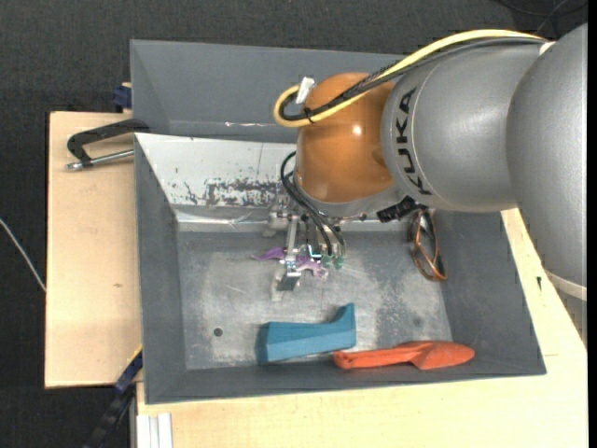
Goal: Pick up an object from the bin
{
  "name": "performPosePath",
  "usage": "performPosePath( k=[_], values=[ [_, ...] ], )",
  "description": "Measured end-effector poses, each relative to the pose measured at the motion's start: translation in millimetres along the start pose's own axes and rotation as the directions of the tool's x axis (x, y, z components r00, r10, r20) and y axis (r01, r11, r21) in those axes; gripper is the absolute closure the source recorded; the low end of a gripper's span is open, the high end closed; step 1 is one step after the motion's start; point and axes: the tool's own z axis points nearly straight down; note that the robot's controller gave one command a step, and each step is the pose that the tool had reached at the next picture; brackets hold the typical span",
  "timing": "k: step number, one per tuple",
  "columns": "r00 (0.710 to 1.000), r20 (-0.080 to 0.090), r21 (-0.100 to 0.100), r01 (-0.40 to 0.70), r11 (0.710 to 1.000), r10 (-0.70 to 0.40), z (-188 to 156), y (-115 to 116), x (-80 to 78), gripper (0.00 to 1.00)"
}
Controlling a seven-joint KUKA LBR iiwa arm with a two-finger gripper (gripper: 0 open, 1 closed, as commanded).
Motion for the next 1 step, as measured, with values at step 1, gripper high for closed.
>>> performPosePath(
  k=[1],
  values=[
    [1.000,0.007,-0.001,-0.001,1.000,0.001,-4.5,-0.6,-1.3,0.00]
  ],
)
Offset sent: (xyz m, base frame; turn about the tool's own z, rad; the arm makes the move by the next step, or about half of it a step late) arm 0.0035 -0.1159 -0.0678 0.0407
